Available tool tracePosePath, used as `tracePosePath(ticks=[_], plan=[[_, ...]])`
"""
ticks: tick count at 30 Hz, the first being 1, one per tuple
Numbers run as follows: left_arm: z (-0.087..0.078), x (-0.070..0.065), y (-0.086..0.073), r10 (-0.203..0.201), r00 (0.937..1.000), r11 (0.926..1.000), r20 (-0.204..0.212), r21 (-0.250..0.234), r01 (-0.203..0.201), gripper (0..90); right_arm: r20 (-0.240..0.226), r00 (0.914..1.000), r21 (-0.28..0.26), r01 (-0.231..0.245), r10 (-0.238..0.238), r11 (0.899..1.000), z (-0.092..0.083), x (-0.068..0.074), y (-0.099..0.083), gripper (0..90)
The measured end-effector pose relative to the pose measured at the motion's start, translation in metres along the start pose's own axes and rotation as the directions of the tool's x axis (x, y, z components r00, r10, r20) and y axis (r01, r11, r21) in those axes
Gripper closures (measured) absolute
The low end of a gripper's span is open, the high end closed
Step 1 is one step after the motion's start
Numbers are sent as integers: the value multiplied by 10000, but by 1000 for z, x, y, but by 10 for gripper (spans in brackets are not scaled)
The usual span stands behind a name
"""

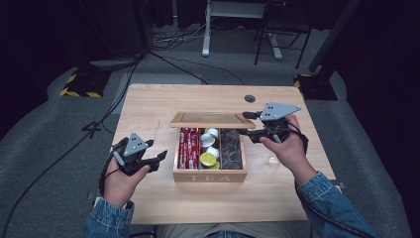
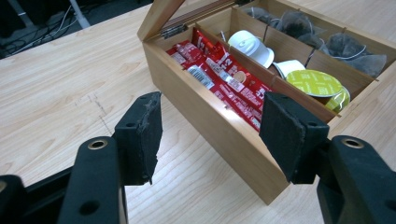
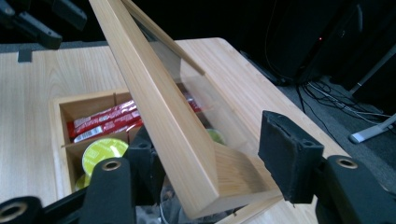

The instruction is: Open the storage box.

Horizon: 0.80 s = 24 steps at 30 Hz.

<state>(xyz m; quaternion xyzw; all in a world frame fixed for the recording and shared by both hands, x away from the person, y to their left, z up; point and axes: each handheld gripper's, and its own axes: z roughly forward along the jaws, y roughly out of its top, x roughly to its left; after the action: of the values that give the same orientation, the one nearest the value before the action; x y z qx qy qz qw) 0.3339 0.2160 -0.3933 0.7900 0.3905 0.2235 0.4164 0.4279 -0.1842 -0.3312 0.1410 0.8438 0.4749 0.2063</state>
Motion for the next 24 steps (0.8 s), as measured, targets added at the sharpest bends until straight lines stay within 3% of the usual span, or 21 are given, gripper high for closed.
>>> tracePosePath(ticks=[14, 24], plan=[[8, 11, -6, -51, 10000, 9999, 38, 166, 50, 404, 143, 9999, -258, -78, 82, 9996, 6, -22, 17, 463], [16, 22, -11, -239, 9996, 9990, 130, 378, 234, 432, 701, 9971, -384, -272, 298, 9989, 15, -40, 29, 504]])
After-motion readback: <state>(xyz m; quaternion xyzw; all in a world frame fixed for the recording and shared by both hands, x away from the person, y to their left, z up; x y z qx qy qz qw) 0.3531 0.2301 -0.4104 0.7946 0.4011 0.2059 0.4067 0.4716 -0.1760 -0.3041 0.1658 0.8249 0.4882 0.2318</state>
